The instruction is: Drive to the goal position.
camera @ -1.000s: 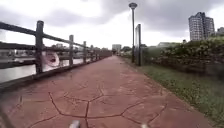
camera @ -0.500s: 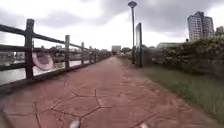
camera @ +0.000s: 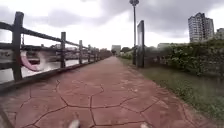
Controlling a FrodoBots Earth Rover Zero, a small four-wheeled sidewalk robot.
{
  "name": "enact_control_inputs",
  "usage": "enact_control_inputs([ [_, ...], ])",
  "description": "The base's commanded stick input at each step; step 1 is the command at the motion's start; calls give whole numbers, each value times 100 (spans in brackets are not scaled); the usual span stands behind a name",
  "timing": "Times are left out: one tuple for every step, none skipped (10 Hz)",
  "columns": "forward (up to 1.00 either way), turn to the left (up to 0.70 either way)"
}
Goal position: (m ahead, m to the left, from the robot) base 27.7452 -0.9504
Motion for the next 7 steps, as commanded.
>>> enact_control_inputs([
  [70, 0],
  [70, 0],
  [70, 0],
  [70, 0],
  [70, 0],
  [70, 0],
  [70, 0],
])
